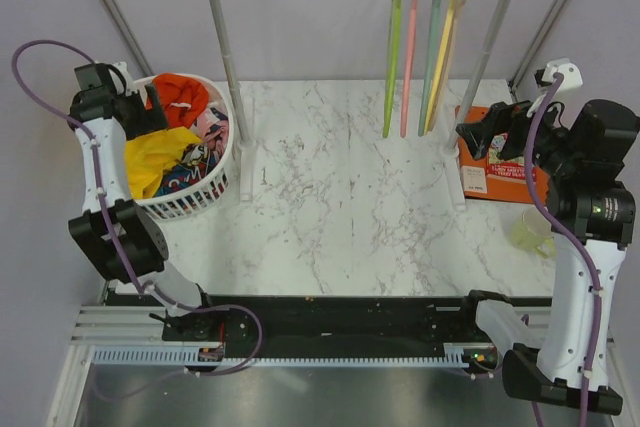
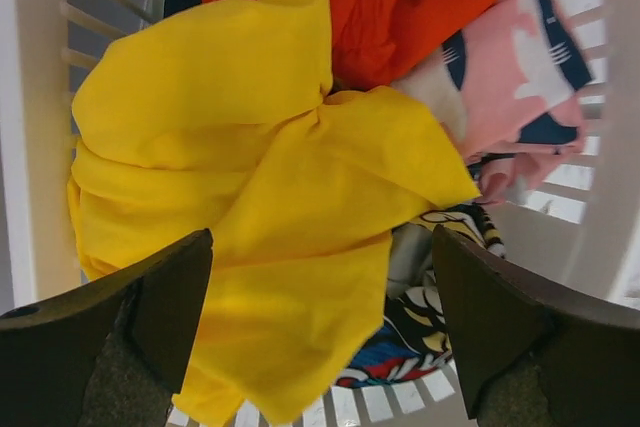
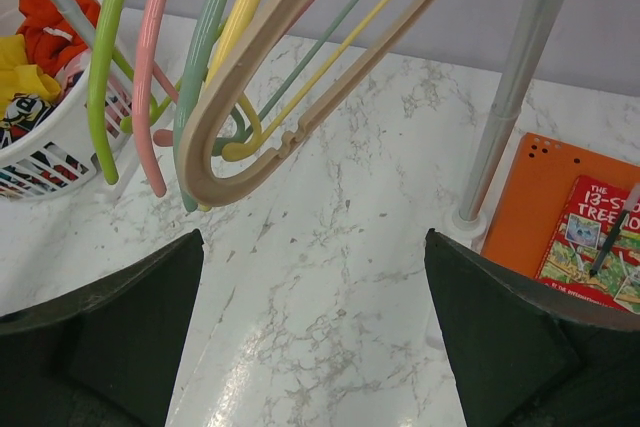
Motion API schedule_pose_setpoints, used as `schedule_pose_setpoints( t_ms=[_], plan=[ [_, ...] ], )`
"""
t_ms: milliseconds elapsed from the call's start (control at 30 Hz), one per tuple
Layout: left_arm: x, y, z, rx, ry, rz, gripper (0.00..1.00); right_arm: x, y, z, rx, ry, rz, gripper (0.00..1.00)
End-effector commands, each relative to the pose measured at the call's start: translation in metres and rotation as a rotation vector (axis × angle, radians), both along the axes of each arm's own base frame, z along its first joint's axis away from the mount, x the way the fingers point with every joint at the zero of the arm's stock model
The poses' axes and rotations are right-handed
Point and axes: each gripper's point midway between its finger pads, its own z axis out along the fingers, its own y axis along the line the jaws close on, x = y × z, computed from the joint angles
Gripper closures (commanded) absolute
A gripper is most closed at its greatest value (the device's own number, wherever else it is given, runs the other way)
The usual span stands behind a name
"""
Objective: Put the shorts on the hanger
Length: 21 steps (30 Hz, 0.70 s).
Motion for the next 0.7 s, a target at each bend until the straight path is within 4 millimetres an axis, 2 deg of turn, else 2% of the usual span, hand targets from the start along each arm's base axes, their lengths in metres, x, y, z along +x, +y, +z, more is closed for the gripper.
schedule_pose_setpoints(
  t_ms=[0, 67, 133, 167, 233, 267, 300, 333, 367, 433, 467, 533, 567, 667],
  plan=[
    [0.004, 0.034, -0.032, 0.12, 0.133, 0.026, 0.04, -0.007, 0.003, 0.006, -0.013, -0.033, 0.022, 0.02],
    [0.004, 0.042, -0.044, 0.117, 0.159, 0.038, 0.08, -0.009, 0.003, 0.006, -0.018, -0.038, 0.021, 0.02],
    [0.004, 0.04, -0.058, 0.103, 0.192, 0.01, 0.21, -0.009, 0.003, 0.007, -0.017, -0.041, 0.023, 0.02],
    [0.003, 0.039, -0.06, 0.098, 0.196, 0.005, 0.44, -0.01, 0.004, 0.007, -0.014, -0.04, 0.023, 0.02],
    [0.004, 0.036, -0.052, 0.095, 0.175, -0.016, 0.67, -0.01, 0.005, 0.007, -0.011, -0.039, 0.029, 0.02],
    [0.004, 0.033, -0.045, 0.093, 0.162, -0.025, 0.86, -0.01, 0.006, 0.007, -0.009, -0.037, 0.033, 0.02],
    [0.008, 0.029, -0.029, 0.091, 0.118, -0.047, 0.94, -0.011, 0.006, 0.008, -0.008, -0.04, 0.036, 0.02],
    [0.009, 0.026, -0.015, 0.101, 0.084, -0.07, 0.98, -0.013, 0.008, 0.008, -0.007, -0.044, 0.045, 0.02],
    [0.01, 0.022, 0.021, 0.123, 0.002, -0.081, 0.98, -0.015, 0.009, 0.008, -0.008, -0.047, 0.053, 0.02],
    [0.01, 0.004, 0.06, 0.109, -0.103, -0.153, 0.98, -0.018, 0.013, 0.009, -0.007, -0.053, 0.079, 0.02],
    [0.006, -0.003, 0.099, 0.127, -0.19, -0.165, 0.98, -0.02, 0.015, 0.009, -0.006, -0.055, 0.089, 0.02],
    [0.002, -0.024, 0.133, 0.083, -0.285, -0.227, 0.98, -0.021, 0.017, 0.008, 0.002, -0.051, 0.101, 0.02],
    [-0.004, -0.035, 0.16, 0.086, -0.349, -0.248, 0.98, -0.021, 0.018, 0.007, 0.006, -0.048, 0.105, 0.02],
    [-0.016, -0.081, 0.201, 0.013, -0.47, -0.387, 0.98, -0.021, 0.019, 0.005, 0.015, -0.042, 0.11, 0.02]
  ],
)
